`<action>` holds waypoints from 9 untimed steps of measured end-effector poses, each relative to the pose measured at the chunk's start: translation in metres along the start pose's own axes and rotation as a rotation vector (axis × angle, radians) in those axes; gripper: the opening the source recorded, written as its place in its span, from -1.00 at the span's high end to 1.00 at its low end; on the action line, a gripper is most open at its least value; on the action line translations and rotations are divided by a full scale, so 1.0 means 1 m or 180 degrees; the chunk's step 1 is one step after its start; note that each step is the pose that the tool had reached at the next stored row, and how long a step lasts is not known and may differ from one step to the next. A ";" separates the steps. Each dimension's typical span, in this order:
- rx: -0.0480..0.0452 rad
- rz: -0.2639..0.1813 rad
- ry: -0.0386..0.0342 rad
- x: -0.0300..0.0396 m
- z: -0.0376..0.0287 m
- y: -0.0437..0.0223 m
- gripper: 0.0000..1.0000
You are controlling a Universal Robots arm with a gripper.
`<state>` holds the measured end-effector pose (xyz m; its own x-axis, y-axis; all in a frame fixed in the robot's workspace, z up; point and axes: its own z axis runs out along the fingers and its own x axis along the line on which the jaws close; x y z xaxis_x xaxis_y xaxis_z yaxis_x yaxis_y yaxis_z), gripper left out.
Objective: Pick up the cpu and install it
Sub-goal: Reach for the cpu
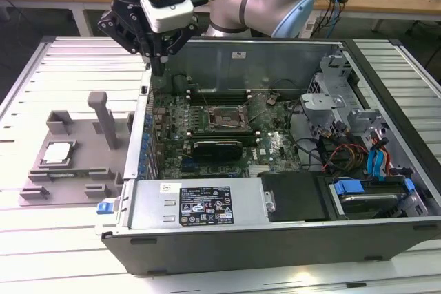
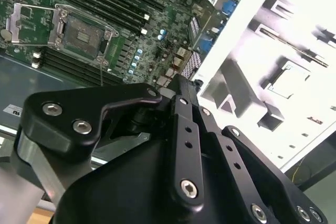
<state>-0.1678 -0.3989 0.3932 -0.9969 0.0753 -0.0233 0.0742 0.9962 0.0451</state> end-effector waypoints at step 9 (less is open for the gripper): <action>0.0000 0.0000 0.0000 0.0153 -0.0002 -0.0012 0.79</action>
<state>-0.1831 -0.3989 0.3930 -0.9969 0.0752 -0.0233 0.0741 0.9962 0.0451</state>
